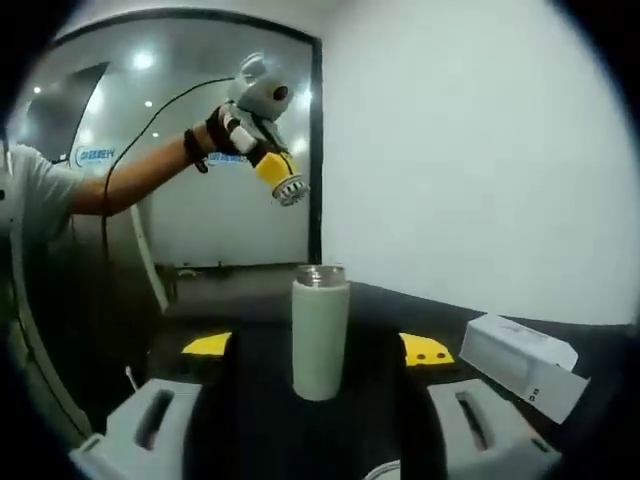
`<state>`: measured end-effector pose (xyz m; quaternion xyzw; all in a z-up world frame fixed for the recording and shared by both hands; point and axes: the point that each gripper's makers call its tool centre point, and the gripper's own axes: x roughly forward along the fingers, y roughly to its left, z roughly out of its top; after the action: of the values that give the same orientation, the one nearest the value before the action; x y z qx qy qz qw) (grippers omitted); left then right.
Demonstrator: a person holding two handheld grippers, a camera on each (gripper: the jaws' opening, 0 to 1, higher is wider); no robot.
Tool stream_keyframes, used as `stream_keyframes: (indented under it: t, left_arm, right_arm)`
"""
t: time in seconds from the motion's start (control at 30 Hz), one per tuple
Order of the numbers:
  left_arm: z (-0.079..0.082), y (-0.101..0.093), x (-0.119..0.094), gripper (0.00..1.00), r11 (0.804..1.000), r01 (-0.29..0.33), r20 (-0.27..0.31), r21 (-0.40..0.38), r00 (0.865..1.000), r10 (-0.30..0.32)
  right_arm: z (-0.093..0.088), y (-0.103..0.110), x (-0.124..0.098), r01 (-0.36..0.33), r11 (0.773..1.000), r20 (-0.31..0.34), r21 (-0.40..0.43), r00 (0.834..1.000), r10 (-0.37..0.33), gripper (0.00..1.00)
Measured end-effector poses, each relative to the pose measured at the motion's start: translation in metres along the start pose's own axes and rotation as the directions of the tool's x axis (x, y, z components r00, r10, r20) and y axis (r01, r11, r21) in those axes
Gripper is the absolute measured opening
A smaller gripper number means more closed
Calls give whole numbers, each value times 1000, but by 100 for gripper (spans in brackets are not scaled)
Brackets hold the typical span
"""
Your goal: Assemble the cup parts correctly, then place the assembled cup into the box.
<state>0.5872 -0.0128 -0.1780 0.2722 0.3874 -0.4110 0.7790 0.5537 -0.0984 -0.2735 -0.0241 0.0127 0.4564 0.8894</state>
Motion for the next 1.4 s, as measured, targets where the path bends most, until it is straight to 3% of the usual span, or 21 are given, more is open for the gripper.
stream_keyframes:
  t: [0.13,0.23,0.5,0.93,1.4]
  left_arm:
    - [-7,0,11,0,998,52,-92,37,995,-49]
    - [-1,1,18,0,997,56,-96,58,994,-50]
    - [-8,2,36,0,985,112,-237,132,968,-78]
    - [-15,7,46,0,974,153,-288,168,952,-100]
    - [-13,9,52,0,970,171,-301,173,947,-113]
  right_arm:
    - [-7,5,14,24,999,-23,-31,999,-25,60]
    - [-11,4,22,37,999,-16,-16,999,-37,60]
    - [-20,-10,41,125,992,17,23,992,-125,60]
    - [-45,-8,100,147,989,-31,17,989,-146,58]
    - [-60,-3,118,116,993,-61,18,992,-114,43]
